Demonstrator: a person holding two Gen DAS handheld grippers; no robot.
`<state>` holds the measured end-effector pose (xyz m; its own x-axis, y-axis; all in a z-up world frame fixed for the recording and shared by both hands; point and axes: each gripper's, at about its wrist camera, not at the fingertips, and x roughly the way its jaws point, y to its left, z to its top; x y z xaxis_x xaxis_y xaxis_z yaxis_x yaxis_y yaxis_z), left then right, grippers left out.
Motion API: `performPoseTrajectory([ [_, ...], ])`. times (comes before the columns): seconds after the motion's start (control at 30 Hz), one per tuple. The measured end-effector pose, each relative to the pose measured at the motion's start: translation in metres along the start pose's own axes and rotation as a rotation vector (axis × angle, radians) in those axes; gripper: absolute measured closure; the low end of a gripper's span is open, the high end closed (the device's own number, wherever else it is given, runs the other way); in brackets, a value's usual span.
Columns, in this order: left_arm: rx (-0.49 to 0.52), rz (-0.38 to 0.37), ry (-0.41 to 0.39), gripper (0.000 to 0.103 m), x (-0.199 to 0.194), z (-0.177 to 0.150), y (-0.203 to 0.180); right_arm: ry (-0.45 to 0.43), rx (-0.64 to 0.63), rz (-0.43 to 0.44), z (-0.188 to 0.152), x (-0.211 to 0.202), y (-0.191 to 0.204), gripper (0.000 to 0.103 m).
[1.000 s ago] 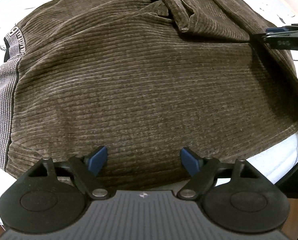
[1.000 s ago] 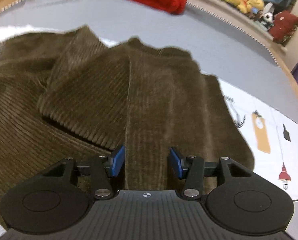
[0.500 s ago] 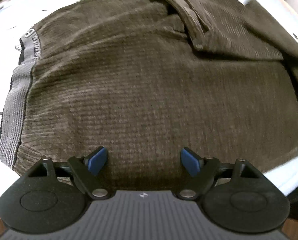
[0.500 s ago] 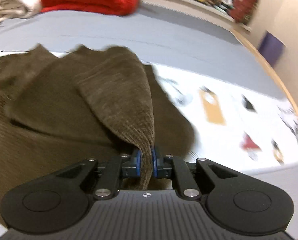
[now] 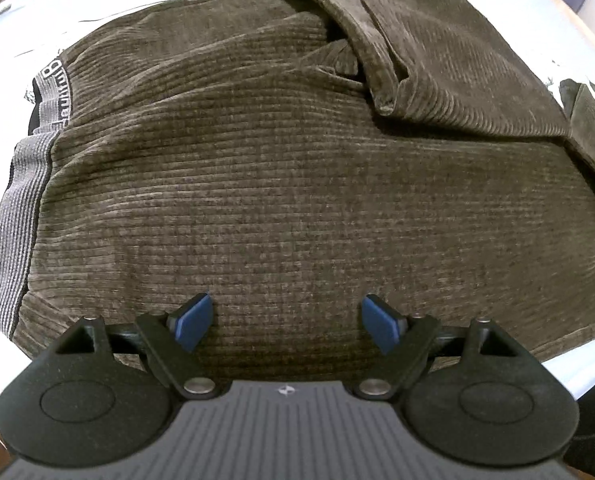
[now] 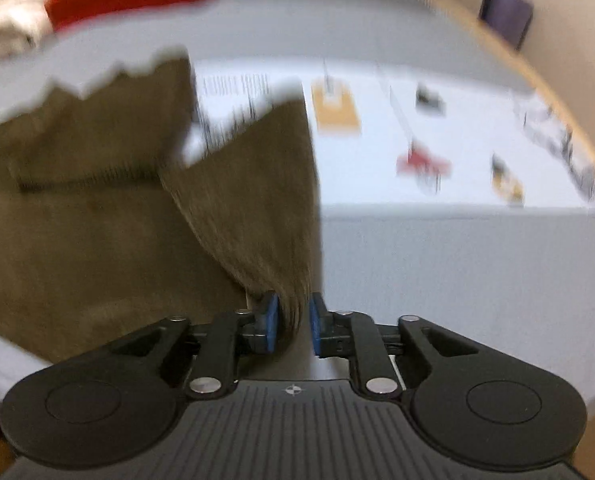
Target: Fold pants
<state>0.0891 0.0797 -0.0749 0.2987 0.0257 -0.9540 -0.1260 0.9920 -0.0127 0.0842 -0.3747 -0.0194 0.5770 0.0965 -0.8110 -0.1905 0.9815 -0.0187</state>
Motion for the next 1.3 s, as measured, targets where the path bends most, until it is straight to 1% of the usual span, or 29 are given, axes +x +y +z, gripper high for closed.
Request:
performPoseTrajectory([
  [0.07,0.008,0.003,0.005,0.017,0.003,0.0,-0.001,-0.08,0.003,0.001,0.011,-0.006,-0.003,0.072],
  [0.13,0.011,0.009,0.014,0.017,0.005,-0.001,-0.002,-0.139,-0.002,0.006,0.021,-0.009,0.003,0.07],
  [0.2,0.005,0.007,0.029,0.017,0.009,-0.002,0.0,-0.161,-0.005,0.032,0.032,0.001,0.011,0.062],
  [0.23,0.0,0.006,0.036,0.017,0.01,-0.003,0.001,-0.161,-0.012,0.051,0.035,0.007,0.017,0.06],
  [0.27,0.0,0.006,0.039,0.017,0.011,-0.004,0.001,-0.151,-0.025,0.058,0.041,0.016,0.026,0.056],
  [0.3,0.002,0.008,0.04,0.016,0.012,-0.005,0.002,-0.132,-0.047,0.053,0.042,0.024,0.034,0.055],
  [0.37,0.009,0.011,0.04,0.016,0.012,-0.007,0.003,-0.083,-0.114,0.038,0.047,0.045,0.056,0.055],
  [0.47,0.023,0.003,0.044,0.015,0.012,-0.009,0.005,-0.007,-0.221,-0.023,0.053,0.076,0.088,0.055],
  [0.53,0.032,-0.003,0.045,0.014,0.012,-0.011,0.006,0.0,-0.302,-0.041,0.054,0.092,0.107,0.055],
  [0.63,0.035,-0.004,0.051,0.011,0.012,-0.012,0.01,0.029,-0.416,-0.095,0.058,0.118,0.128,0.055],
  [0.73,0.035,-0.006,0.057,0.01,0.013,-0.011,0.014,0.063,-0.447,-0.133,0.06,0.136,0.134,0.06],
  [0.77,0.032,-0.005,0.059,0.009,0.014,-0.01,0.014,0.059,-0.433,-0.143,0.062,0.139,0.132,0.073],
  [0.8,0.031,-0.003,0.06,0.009,0.015,-0.009,0.014,0.054,-0.413,-0.148,0.065,0.139,0.129,0.089],
  [0.83,0.031,0.001,0.059,0.008,0.015,-0.008,0.014,0.042,-0.382,-0.141,0.069,0.137,0.125,0.095],
  [0.87,0.032,0.005,0.059,0.008,0.016,-0.006,0.013,0.012,-0.336,-0.131,0.073,0.131,0.117,0.095],
  [0.93,0.029,0.014,0.057,0.008,0.017,-0.005,0.012,-0.076,-0.237,-0.139,0.082,0.109,0.097,0.095],
  [1.03,0.016,0.024,0.054,0.008,0.018,-0.002,0.006,-0.244,0.048,-0.16,0.089,0.061,0.035,0.095],
  [1.07,0.012,0.025,0.052,0.008,0.017,-0.002,0.005,-0.297,0.172,-0.17,0.084,0.045,0.005,0.095],
  [1.1,0.01,0.024,0.049,0.008,0.016,-0.002,0.002,-0.325,0.276,-0.193,0.077,0.034,-0.022,0.095],
  [1.13,0.01,0.023,0.048,0.008,0.015,-0.001,-0.001,-0.328,0.395,-0.234,0.065,0.026,-0.054,0.096],
  [1.17,0.012,0.022,0.047,0.008,0.014,-0.001,-0.004,-0.301,0.484,-0.262,0.053,0.023,-0.078,0.096],
  [1.23,0.021,0.021,0.045,0.008,0.013,-0.001,-0.009,-0.203,0.664,-0.307,0.023,0.026,-0.125,0.096],
  [1.3,0.028,0.025,0.043,0.008,0.013,-0.001,-0.015,-0.098,0.813,-0.351,-0.009,0.03,-0.162,0.096],
])
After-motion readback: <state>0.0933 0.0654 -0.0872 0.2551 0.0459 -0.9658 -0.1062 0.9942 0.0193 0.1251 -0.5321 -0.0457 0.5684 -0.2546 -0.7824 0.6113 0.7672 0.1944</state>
